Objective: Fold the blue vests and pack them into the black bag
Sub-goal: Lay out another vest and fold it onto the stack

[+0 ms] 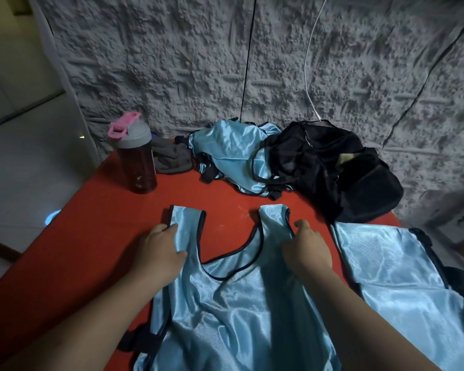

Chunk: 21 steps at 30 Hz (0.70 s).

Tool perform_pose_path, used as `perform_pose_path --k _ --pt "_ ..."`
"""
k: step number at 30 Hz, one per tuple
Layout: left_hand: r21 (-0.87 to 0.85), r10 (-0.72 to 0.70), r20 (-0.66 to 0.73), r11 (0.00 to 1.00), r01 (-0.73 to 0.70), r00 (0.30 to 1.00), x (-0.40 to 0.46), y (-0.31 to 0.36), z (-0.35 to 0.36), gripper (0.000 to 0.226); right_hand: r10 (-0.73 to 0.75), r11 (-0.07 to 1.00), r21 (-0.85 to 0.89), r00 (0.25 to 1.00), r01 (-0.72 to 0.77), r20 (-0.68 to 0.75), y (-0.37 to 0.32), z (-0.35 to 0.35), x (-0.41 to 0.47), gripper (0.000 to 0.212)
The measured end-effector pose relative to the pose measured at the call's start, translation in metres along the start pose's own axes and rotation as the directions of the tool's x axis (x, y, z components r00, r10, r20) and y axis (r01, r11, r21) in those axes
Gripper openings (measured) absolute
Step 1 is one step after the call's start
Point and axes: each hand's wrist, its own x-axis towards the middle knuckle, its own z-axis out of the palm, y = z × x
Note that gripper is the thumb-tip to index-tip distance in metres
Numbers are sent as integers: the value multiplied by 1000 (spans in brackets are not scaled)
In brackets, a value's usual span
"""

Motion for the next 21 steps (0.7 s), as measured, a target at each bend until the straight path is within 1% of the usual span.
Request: perform_pose_path --k 2,3,4,5,6,8,10,12,13,15,16,18,20,21 --pt "-44 -49 -17 998 48 999 0 -2 2 85 43 998 -44 999 -42 28 4 -2 1 40" --pt "-50 -90 -21 995 89 996 0 -2 3 84 57 996 -68 997 -54 44 5 -4 1 38" --pt "-40 -141 -29 989 139 990 1 -3 3 71 75 994 -84 995 -70 60 7 -5 2 37" --pt "-15 -184 -32 983 183 982 1 -3 2 48 96 993 -77 993 -90 74 9 -6 3 37" --pt "12 -224 -20 974 225 974 2 -3 -1 31 113 993 -48 990 -109 88 11 -7 5 36" --pt "17 -252 -6 968 252 968 5 -6 -3 19 135 989 43 986 -140 99 13 -8 8 32" --pt "-94 -243 -42 967 238 969 10 -9 -4 17 141 982 117 987 -149 79 14 -8 9 26" --pt "-265 -251 -100 939 217 963 14 -14 -3 24 125 975 178 991 -131 45 15 -7 9 28" --pt "-359 -264 -111 909 209 958 16 -16 -2 25 120 966 226 992 -126 38 16 -7 9 31" --pt "-522 -303 -80 824 219 950 21 -20 0 26 140 923 354 988 -153 61 16 -8 10 41" --pt "-553 -317 -55 799 235 947 23 -20 1 27 159 894 409 983 -182 89 16 -8 12 45" --pt "-546 -323 -11 795 265 946 25 -22 3 26 190 843 479 969 -243 157 17 -7 15 51" --pt "-537 -324 15 795 281 946 25 -24 4 21 221 814 504 956 -289 192 18 -7 18 54" --pt "-535 -333 11 795 287 943 25 -27 6 22 235 809 505 953 -301 193 18 -9 17 52"
